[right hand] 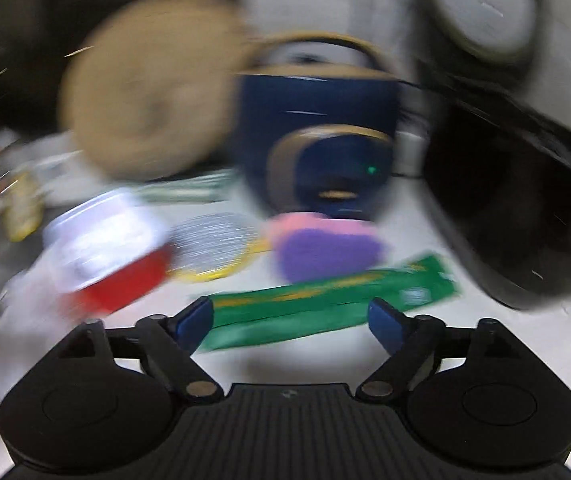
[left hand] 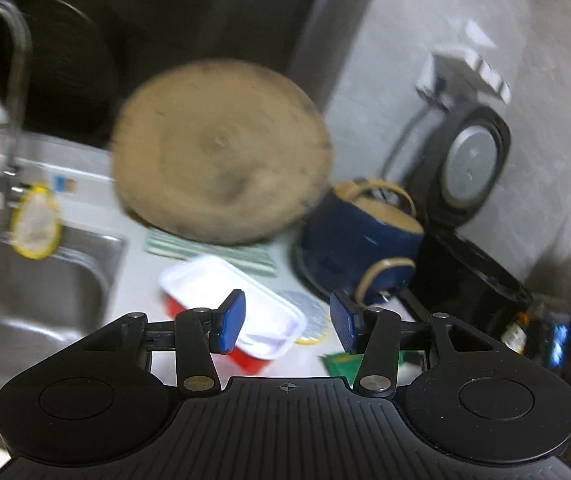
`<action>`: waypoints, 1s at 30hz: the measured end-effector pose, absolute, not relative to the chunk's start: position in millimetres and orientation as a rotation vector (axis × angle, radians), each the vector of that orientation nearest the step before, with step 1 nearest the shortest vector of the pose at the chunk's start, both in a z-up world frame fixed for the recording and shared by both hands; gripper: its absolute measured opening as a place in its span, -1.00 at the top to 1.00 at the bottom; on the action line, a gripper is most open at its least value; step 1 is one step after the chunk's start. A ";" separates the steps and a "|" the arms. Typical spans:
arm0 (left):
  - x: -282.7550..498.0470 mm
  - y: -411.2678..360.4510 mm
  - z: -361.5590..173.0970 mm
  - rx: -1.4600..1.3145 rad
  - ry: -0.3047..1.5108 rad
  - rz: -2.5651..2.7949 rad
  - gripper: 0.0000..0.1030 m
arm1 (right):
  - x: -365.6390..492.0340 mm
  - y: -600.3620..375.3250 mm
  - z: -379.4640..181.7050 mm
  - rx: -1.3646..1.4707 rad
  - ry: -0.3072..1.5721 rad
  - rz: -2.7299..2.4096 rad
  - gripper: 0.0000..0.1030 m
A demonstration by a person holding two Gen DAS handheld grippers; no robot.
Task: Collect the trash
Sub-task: 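Move both open grippers back over the counter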
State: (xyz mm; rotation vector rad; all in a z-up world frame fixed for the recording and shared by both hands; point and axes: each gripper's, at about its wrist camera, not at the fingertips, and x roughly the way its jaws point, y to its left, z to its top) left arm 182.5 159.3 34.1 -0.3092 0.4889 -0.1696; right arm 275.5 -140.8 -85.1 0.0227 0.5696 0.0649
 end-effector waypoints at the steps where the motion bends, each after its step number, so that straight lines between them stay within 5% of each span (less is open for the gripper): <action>1: 191.8 151.0 28.5 -0.305 0.510 -0.183 0.00 | 286.0 -153.0 -89.4 0.039 0.568 0.029 -0.78; 15: 295.4 67.3 -53.8 -0.293 0.772 -0.276 0.00 | 392.8 -200.0 -93.1 0.033 0.582 0.140 -0.77; 20: 321.8 53.2 -62.2 -0.356 0.769 -0.232 0.00 | 401.4 -206.7 -103.2 0.193 0.664 0.361 -0.32; 26: 340.6 57.6 -64.2 -0.427 0.750 -0.190 0.00 | 376.0 -183.2 -104.2 0.120 0.728 0.518 -0.11; 30: 355.1 50.1 -71.8 -0.386 0.796 -0.174 0.00 | 354.7 -181.0 -97.7 -0.042 0.648 0.490 -0.23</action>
